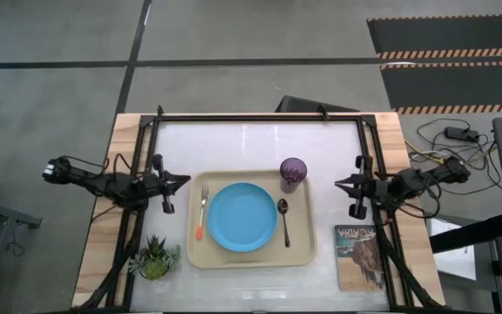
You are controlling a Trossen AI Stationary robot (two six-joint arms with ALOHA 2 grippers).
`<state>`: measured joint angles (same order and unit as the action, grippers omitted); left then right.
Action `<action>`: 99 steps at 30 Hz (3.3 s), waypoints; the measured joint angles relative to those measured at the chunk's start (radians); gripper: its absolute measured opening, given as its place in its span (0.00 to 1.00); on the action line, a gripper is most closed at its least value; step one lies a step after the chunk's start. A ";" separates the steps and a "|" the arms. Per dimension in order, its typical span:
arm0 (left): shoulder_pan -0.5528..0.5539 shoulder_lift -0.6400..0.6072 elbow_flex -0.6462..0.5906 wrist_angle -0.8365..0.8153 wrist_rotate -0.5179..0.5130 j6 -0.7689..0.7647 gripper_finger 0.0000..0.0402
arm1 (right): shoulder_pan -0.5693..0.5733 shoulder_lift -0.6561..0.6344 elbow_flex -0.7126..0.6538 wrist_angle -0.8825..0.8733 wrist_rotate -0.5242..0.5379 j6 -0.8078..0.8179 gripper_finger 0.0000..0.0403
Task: Pick and place plate/cup/fork/spoon on tray
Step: Return to Home Position
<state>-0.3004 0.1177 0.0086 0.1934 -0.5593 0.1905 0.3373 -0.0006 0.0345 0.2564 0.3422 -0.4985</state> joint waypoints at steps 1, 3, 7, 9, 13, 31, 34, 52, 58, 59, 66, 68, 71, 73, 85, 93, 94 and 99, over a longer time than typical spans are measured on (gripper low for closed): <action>0.000 -0.006 0.000 0.000 -0.001 0.000 0.00 | 0.000 0.001 -0.003 -0.007 -0.001 -0.013 0.02; 0.000 -0.013 0.000 0.000 -0.010 0.000 0.00 | -0.003 0.001 -0.004 -0.011 -0.003 -0.023 0.02; 0.000 -0.010 -0.001 -0.001 -0.029 0.000 0.00 | -0.004 0.002 -0.006 -0.047 -0.021 0.024 0.02; 0.000 0.000 -0.001 0.000 -0.029 0.000 0.00 | -0.004 0.002 -0.016 -0.072 -0.049 0.069 0.02; 0.000 0.018 -0.002 0.001 -0.027 0.000 0.00 | -0.004 0.009 -0.020 -0.170 -0.043 0.165 0.02; 0.000 0.119 -0.003 0.000 -0.025 0.000 0.00 | -0.004 0.095 -0.016 -0.218 -0.028 0.445 0.02; 0.000 0.137 -0.004 0.000 -0.025 0.000 0.00 | -0.004 0.095 -0.016 -0.219 -0.028 0.446 0.02; 0.000 0.244 -0.004 0.000 -0.025 0.000 0.00 | -0.004 0.095 -0.016 -0.220 -0.028 0.436 0.02; 0.000 0.275 -0.004 0.000 -0.025 0.000 0.00 | -0.004 0.095 -0.016 -0.221 -0.028 0.436 0.02; 0.000 0.279 -0.004 0.000 -0.025 0.000 0.00 | -0.004 0.095 -0.016 -0.221 -0.028 0.436 0.02; 0.000 0.314 -0.004 0.000 -0.025 0.000 0.00 | -0.004 0.095 -0.016 -0.221 -0.028 0.436 0.02; 0.000 0.323 -0.004 0.000 -0.025 0.000 0.00 | -0.004 0.095 -0.016 -0.221 -0.028 0.436 0.02; 0.000 0.337 -0.004 0.000 -0.025 0.000 0.00 | -0.004 0.095 -0.016 -0.221 -0.028 0.436 0.02; 0.000 0.346 -0.004 0.000 -0.025 0.000 0.00 | -0.004 0.095 -0.016 -0.221 -0.028 0.436 0.02; 0.000 0.389 -0.004 0.000 -0.025 0.000 0.00 | -0.004 0.095 -0.017 -0.221 -0.028 0.436 0.02; 0.000 0.413 -0.005 0.000 -0.025 0.000 0.00 | -0.004 0.095 -0.017 -0.221 -0.028 0.436 0.02; 0.000 0.416 -0.004 0.000 -0.025 0.000 0.00 | -0.004 0.095 -0.017 -0.221 -0.028 0.436 0.02; 0.000 0.429 -0.005 0.000 -0.025 0.000 0.00 | -0.004 0.095 -0.017 -0.221 -0.028 0.436 0.02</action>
<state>-0.3004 0.5468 0.0040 0.1936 -0.5838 0.1908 0.3332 0.0944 0.0177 0.0357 0.3138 -0.0628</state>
